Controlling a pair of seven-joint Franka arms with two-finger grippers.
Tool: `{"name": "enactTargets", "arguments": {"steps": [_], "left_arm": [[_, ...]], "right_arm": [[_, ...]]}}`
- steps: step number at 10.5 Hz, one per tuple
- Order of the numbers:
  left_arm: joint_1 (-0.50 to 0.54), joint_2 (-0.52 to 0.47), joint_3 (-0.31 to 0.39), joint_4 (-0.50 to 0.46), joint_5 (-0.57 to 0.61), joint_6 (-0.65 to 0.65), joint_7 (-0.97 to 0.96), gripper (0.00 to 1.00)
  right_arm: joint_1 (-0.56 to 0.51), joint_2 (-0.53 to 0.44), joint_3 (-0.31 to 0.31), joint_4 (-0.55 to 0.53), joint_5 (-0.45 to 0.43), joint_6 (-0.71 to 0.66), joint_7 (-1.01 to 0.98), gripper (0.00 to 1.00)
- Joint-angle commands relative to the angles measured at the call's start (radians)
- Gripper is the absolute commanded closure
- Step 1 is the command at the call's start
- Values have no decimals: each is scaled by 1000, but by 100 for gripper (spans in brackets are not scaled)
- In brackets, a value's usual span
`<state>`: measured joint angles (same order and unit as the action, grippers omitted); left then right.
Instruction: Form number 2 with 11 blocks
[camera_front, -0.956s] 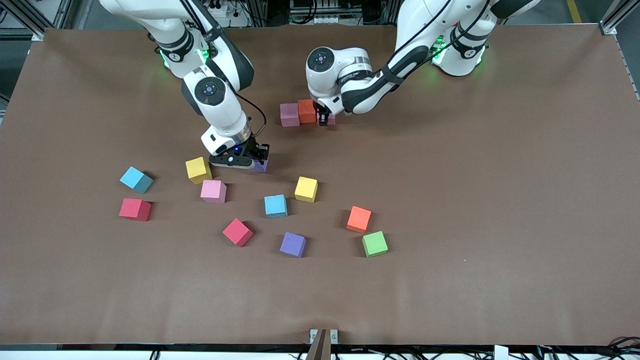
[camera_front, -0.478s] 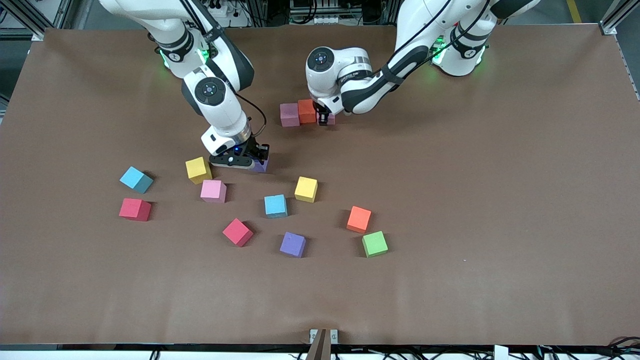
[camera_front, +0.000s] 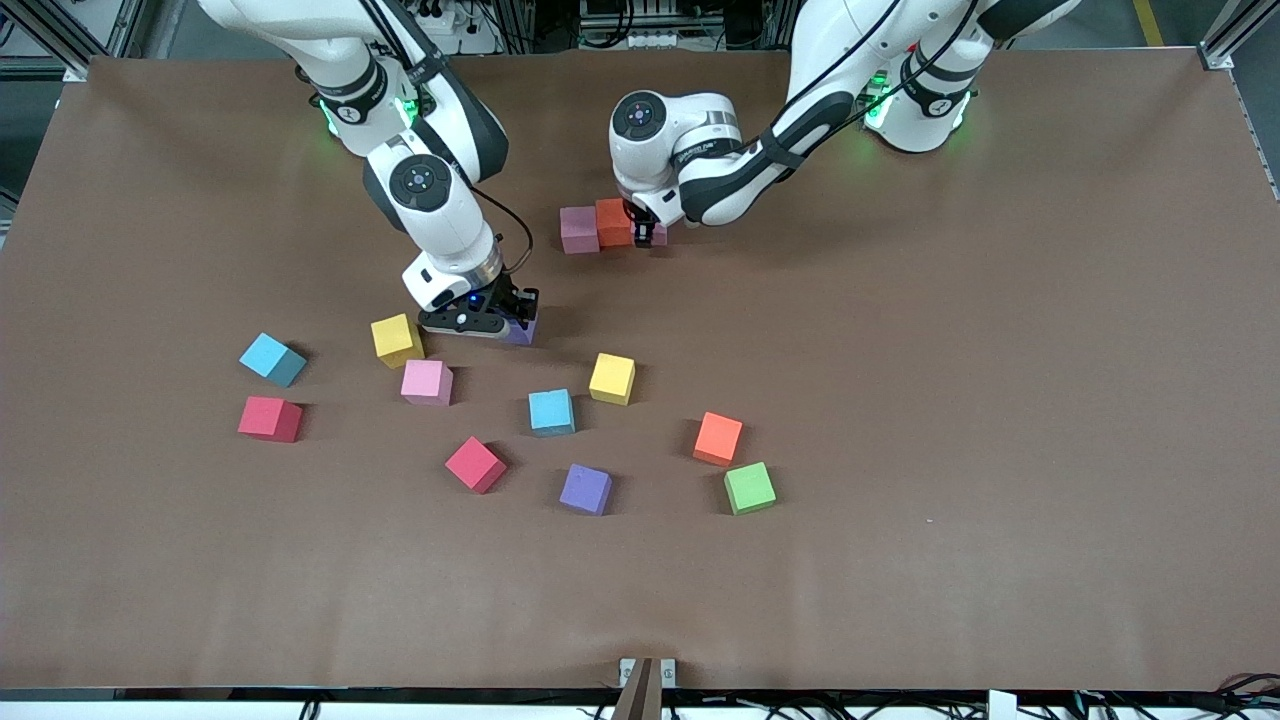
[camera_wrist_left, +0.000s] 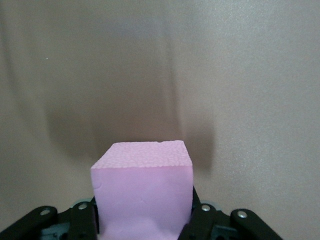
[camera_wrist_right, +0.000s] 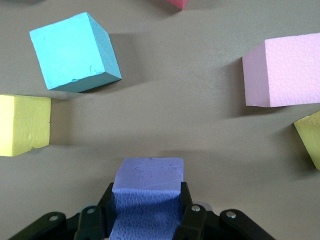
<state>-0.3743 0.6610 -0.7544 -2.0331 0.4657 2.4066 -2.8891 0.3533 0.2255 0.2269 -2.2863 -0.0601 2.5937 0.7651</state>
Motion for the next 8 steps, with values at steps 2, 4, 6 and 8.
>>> {"name": "enactTargets", "arguments": {"steps": [2,4,6,8], "left_arm": [[-11,23,-26,-6,133,11,-463,49],[-11,25,-26,-4,151,11,-463,18],[-8,35,-26,7,152,9,-458,0],[-8,37,-26,8,154,5,-454,0]], "right_arm": [[4,14,2,22,-6,-7,20,100],[4,15,2,25,-4,-9,20,100],[4,15,2,25,-6,-10,20,100],[6,17,3,31,-3,-12,28,100]]}}
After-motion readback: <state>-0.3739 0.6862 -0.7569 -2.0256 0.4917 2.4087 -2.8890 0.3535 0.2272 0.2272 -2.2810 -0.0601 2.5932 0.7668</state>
